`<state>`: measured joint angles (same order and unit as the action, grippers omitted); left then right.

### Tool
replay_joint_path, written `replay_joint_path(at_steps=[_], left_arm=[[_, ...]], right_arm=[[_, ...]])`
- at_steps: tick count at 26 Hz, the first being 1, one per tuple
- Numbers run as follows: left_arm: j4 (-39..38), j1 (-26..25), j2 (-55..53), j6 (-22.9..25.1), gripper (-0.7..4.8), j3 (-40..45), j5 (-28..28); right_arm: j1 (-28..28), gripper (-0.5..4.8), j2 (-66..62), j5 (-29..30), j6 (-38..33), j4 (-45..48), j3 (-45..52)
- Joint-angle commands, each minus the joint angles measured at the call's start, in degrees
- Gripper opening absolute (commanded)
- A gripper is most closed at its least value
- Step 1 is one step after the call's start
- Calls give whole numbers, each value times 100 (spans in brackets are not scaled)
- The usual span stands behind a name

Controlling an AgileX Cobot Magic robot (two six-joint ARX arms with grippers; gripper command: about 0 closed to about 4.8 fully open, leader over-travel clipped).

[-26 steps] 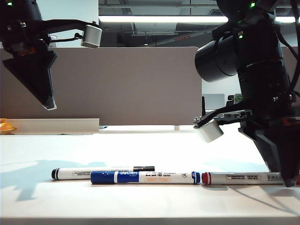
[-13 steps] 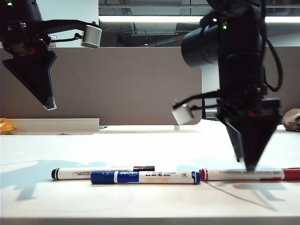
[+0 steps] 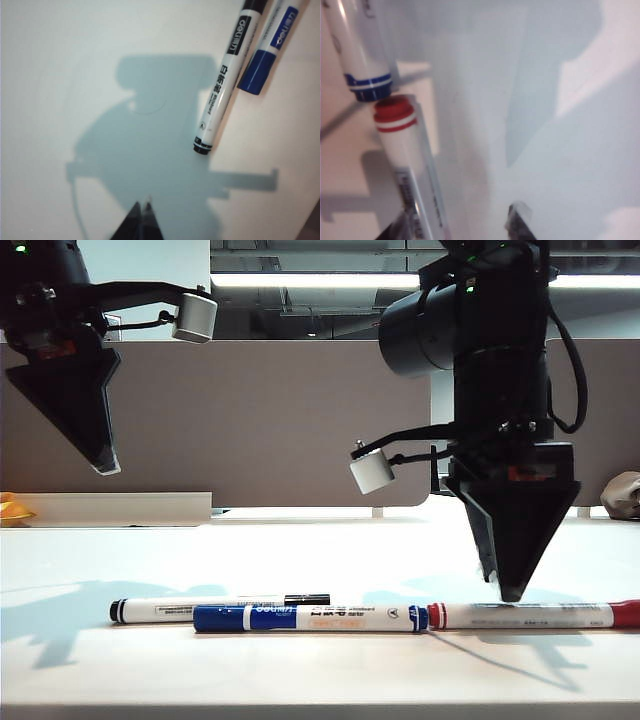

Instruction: Pick up the markers one by one and line them up horizontally in a straight line on the table.

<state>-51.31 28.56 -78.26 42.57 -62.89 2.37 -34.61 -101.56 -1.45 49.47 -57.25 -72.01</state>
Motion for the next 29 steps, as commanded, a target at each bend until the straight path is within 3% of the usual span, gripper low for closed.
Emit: replay_joint_path(at_steps=[1,29], left_arm=[[-2,-4,26,-17,-6,-33,37],[-13,-4,26,-101,-6,-33,39]], right_arm=[[-20,244,9,297,-22,-120,-17],[-28,244,31,522,-144,-111,-44]])
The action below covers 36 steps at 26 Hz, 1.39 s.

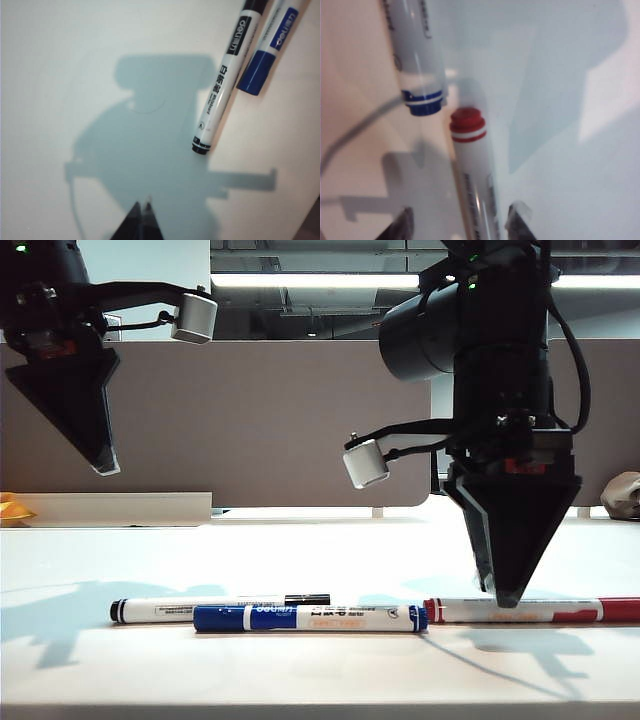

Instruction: Pick up the markers one by one and line them up horizontally in a straight line on the table.

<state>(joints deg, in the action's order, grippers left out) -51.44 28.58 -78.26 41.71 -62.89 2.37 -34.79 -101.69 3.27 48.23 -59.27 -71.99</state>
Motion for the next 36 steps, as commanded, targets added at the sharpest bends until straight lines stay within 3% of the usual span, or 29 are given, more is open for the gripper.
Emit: replay_joint_path(at_steps=[1,19,28,31,36], left_arm=[[2,-7,26,-15,-6,-33,33],[-33,-20,28,-15,-6,-33,-4],[-103,-568,273,-33,-6,-33,151],[-199,-798,568,-35,-6,-33,219],[-426,-992,839,-22,-6,-33,264]], right_arm=[[-46,243,59,50,-20,120,-46],[-498,243,94,33,-17,267,-44],[-841,239,90,173,-22,599,-730],[-964,177,74,538,-46,1097,-1062],[-1191,175,-271,588,-284,1274,-1340]])
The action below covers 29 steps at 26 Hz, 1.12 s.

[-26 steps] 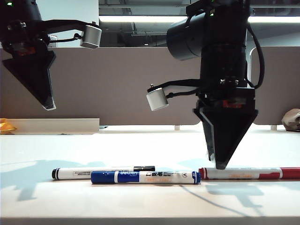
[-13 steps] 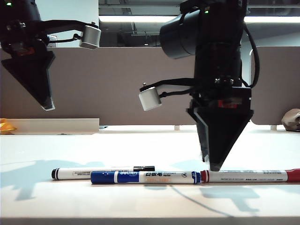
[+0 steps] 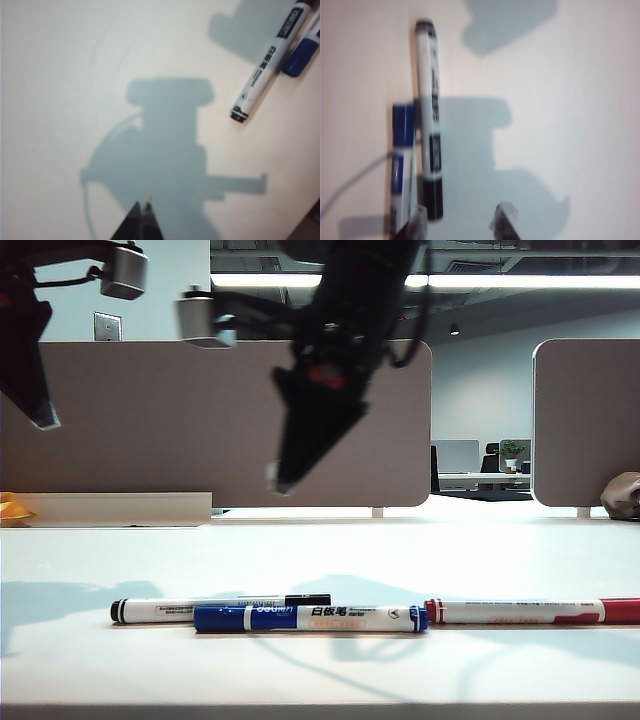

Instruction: Pick up the markers one by one and line them up horizontally in a straight line on the table.

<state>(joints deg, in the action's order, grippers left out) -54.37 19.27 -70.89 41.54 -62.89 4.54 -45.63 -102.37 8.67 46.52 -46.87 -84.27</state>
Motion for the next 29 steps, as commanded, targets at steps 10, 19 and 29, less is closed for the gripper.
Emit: replay_joint_path(at_steps=[10,19,29], left_arm=[[-267,-70,249,-2,-6,-31,-83],[-186,-70,251,-2,-6,-31,-68],[-199,-70,251,-20,-6,-31,-66]], right_arm=[[-350,175,-789,46,-114,-74,-382],[-313,175,-841,42,-114,-179,-380],[-201,175,-1023,26,-107,-205,-380]])
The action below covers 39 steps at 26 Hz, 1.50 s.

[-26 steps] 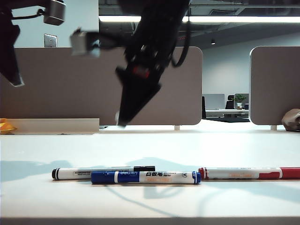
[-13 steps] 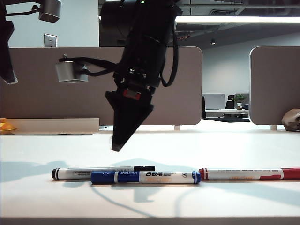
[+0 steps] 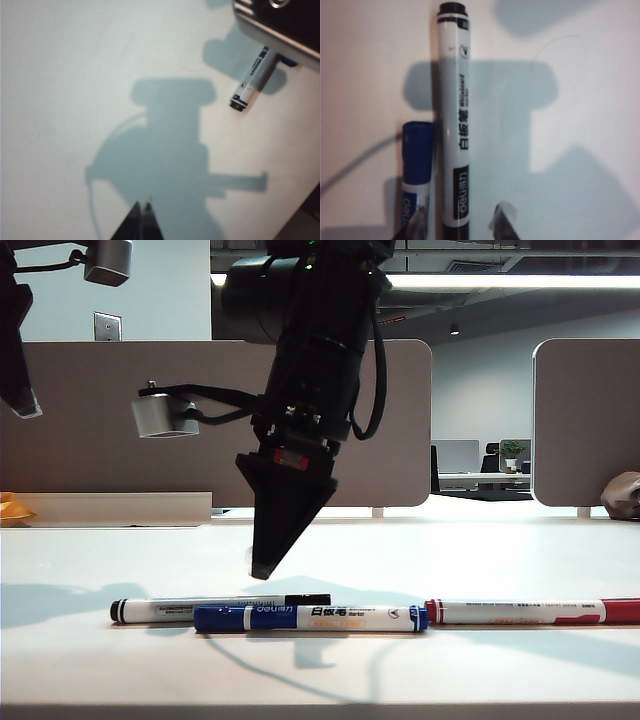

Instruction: Pick up the markers one by one and line them up horizontally in a straight line on the table.

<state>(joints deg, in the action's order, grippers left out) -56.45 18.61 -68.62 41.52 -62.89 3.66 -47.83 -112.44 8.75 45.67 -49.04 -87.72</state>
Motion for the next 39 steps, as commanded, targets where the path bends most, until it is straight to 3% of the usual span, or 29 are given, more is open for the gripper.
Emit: replay_joint_path(at_steps=[1,16,22,39], left_arm=[[11,-4,24,-17,-6,-33,22],[24,-4,24,-15,-6,-31,57],[50,-4,24,-15,-6,-33,66],[240,-4,24,-15,-6,-33,66]], right_arm=[[39,175,-48,31,-24,2,-33],[61,174,-264,37,-4,94,-26],[127,111,-350,37,-13,243,-28],[87,80,-479,280,-122,560,-42]])
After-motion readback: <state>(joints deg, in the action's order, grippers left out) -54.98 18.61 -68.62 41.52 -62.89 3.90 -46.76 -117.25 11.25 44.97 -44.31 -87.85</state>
